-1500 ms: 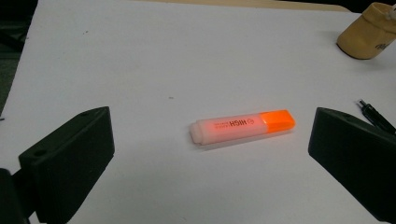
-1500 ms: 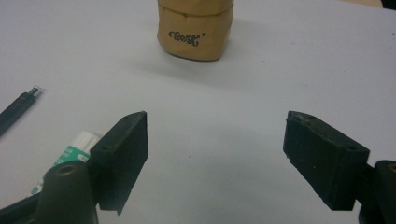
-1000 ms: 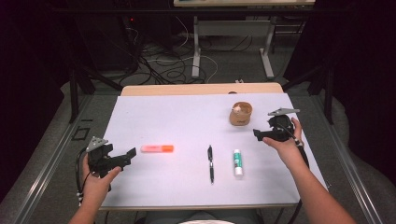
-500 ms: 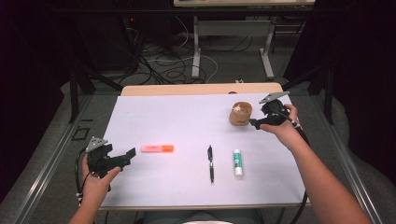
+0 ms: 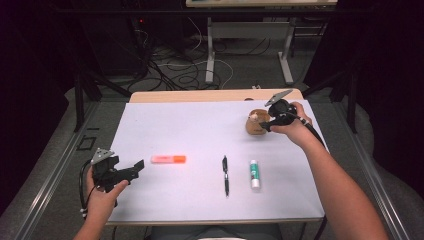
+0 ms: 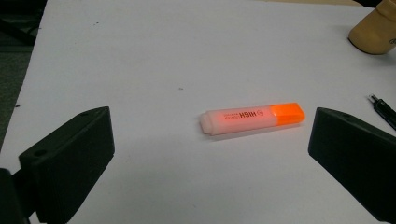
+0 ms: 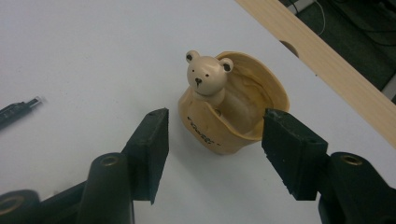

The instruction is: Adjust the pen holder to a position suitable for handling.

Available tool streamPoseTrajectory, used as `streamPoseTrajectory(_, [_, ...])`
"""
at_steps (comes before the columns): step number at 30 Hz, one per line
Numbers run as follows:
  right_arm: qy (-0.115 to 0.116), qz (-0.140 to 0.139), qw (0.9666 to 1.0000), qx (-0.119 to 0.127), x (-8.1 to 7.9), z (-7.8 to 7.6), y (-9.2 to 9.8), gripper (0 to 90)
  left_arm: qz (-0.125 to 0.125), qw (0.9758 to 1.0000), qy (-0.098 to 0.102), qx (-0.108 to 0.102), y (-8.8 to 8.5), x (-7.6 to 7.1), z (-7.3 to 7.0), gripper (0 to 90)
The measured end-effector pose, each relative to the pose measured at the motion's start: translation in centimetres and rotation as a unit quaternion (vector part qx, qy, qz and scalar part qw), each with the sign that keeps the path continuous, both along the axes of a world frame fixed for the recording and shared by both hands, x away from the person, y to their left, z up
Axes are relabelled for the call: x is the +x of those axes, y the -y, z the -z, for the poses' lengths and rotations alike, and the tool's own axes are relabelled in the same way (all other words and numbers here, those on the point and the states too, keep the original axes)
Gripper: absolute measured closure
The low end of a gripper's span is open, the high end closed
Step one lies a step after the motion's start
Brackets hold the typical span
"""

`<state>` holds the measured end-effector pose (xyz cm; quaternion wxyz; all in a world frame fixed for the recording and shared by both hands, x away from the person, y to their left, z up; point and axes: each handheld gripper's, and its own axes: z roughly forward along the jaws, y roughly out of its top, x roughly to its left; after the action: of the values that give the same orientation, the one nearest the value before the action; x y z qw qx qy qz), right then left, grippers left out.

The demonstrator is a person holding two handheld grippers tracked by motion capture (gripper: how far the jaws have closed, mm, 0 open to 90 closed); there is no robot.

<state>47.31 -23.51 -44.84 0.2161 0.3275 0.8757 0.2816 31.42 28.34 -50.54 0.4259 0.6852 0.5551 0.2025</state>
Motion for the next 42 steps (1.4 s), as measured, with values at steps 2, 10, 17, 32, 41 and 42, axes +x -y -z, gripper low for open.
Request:
streamPoseTrajectory(2, [-0.008,0.001,1.0000,-0.001,0.5,0.5,-0.3,41.0,0.000,1.0000,-0.001,0.000,0.0,0.0,0.0,0.6])
streamPoseTrajectory(10, [-0.021,0.000,0.9997,-0.012,1.4,1.6,-0.9,42.3,0.001,1.0000,-0.005,0.001,0.0,0.0,0.1,0.6])
streamPoseTrajectory(17, [-0.021,-0.002,0.9997,-0.011,2.3,2.3,-1.6,43.5,0.004,1.0000,-0.007,0.004,0.1,0.1,0.2,0.7])
streamPoseTrajectory(32, [-0.019,-0.026,0.9991,-0.028,3.6,4.1,-2.2,46.2,0.001,1.0000,-0.008,0.004,0.1,0.1,0.3,0.8])
streamPoseTrajectory(41, [-0.034,-0.030,0.9989,-0.014,3.7,5.2,-2.2,48.2,0.000,0.9999,-0.011,0.005,0.0,0.1,0.4,0.8])
streamPoseTrajectory(42, [-0.035,-0.029,0.9989,-0.009,3.6,5.3,-2.2,47.9,0.000,0.9999,-0.012,0.005,0.0,0.1,0.4,0.8])
